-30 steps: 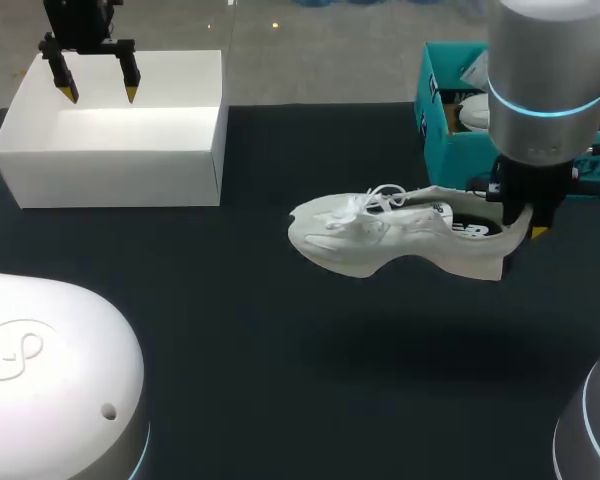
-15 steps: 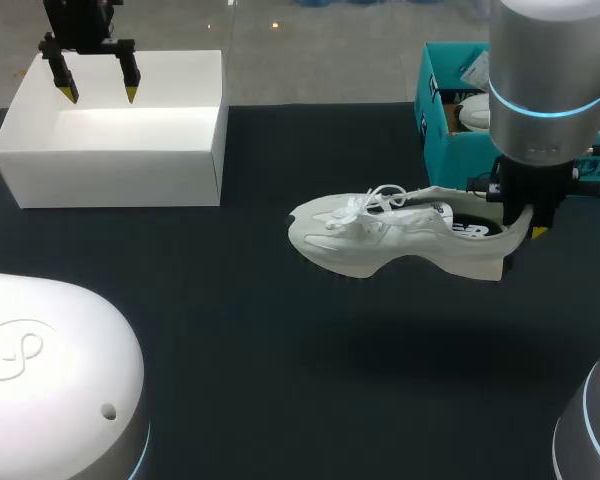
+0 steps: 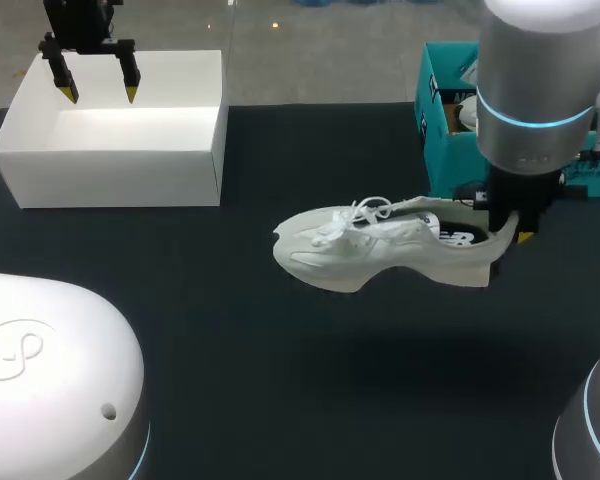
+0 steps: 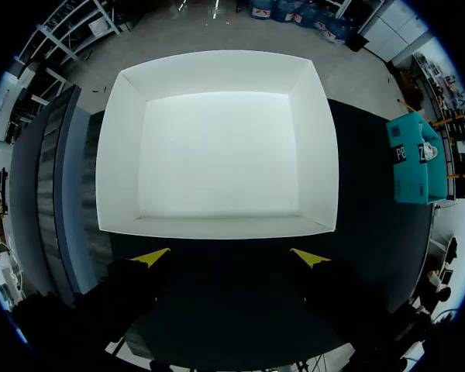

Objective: Take the shoe out of the shoebox, open the shoe tongue, remove and reinsert the insole, then place the shoe into the shoebox

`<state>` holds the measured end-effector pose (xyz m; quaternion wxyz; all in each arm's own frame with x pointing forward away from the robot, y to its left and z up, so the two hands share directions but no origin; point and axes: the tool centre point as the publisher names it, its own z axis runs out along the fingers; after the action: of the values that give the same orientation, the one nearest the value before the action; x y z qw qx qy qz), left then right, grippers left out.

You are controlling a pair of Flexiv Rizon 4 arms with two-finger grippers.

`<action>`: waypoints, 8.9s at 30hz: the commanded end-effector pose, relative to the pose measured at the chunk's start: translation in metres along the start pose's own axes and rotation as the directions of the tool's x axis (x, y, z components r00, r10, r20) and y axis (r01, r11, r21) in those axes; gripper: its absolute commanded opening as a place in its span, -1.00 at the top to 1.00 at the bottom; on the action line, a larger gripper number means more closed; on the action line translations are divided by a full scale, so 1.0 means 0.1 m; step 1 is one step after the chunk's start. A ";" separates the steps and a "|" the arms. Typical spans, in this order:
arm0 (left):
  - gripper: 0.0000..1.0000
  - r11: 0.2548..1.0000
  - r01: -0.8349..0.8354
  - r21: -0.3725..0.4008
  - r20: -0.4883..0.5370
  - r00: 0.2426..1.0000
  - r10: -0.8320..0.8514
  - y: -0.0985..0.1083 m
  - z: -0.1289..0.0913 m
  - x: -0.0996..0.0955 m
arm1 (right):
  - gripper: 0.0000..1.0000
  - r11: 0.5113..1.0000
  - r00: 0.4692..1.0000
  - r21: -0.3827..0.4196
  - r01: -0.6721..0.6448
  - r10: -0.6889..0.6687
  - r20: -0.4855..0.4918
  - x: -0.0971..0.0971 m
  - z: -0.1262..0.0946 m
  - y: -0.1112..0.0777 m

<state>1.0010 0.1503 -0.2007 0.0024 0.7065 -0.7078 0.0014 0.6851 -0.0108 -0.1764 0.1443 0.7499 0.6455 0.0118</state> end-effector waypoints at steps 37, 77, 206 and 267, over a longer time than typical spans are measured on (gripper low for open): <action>-1.00 1.000 0.001 0.000 0.003 1.000 -0.001 0.00 0.00 0.00 | 1.00 0.979 0.976 0.059 0.193 -0.198 0.087 1.08 1.74 -0.66; -1.00 1.000 0.001 0.000 0.003 1.000 -0.001 0.00 0.00 0.00 | -1.00 0.806 0.756 -0.153 0.572 -0.590 -0.283 0.80 0.85 -0.77; -1.00 1.000 0.001 0.000 0.003 1.000 -0.001 0.00 0.00 0.00 | -1.00 0.084 0.044 -0.918 0.387 -0.996 -0.073 0.39 1.46 -0.45; -1.00 1.000 0.001 0.000 0.003 1.000 -0.001 0.00 0.00 0.00 | -1.00 0.085 -0.310 -0.934 0.348 -0.929 -0.200 1.41 2.10 -0.73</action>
<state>1.0011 0.1503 -0.2009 0.0024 0.7064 -0.7078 0.0016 0.6795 0.0855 -0.4129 -0.0453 -0.0555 0.8677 0.4920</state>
